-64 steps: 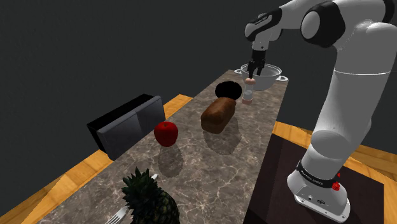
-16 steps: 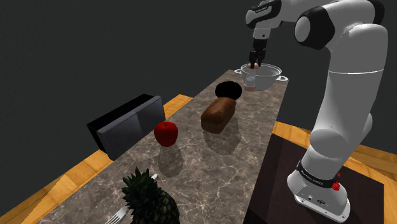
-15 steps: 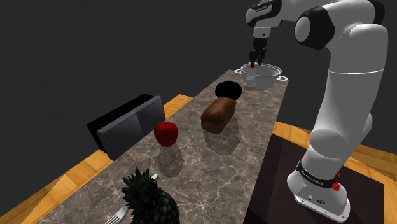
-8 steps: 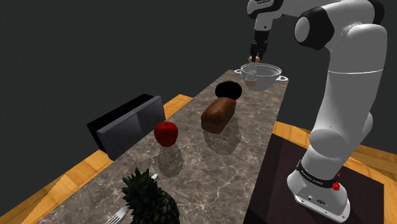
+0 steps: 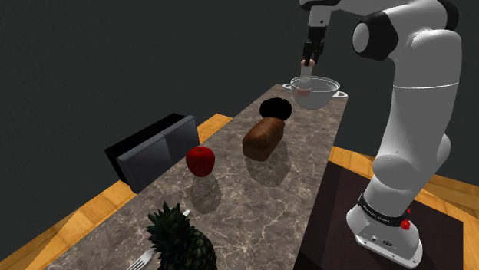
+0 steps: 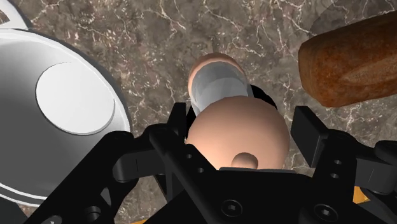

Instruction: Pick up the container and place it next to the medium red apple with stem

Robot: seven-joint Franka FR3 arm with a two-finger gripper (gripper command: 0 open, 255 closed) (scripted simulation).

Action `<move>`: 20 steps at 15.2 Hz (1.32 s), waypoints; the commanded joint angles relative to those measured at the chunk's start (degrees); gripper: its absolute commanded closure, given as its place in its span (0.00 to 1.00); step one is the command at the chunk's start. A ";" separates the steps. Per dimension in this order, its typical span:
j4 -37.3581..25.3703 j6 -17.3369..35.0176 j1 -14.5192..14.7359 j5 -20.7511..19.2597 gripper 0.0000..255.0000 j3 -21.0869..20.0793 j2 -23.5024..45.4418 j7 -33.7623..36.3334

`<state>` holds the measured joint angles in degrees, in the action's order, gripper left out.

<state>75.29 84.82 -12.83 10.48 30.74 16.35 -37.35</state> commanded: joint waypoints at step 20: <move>-4.75 -8.53 6.75 -2.06 1.00 -2.20 -5.08 9.70</move>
<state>67.44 75.08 -8.00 9.56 29.06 13.52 -29.50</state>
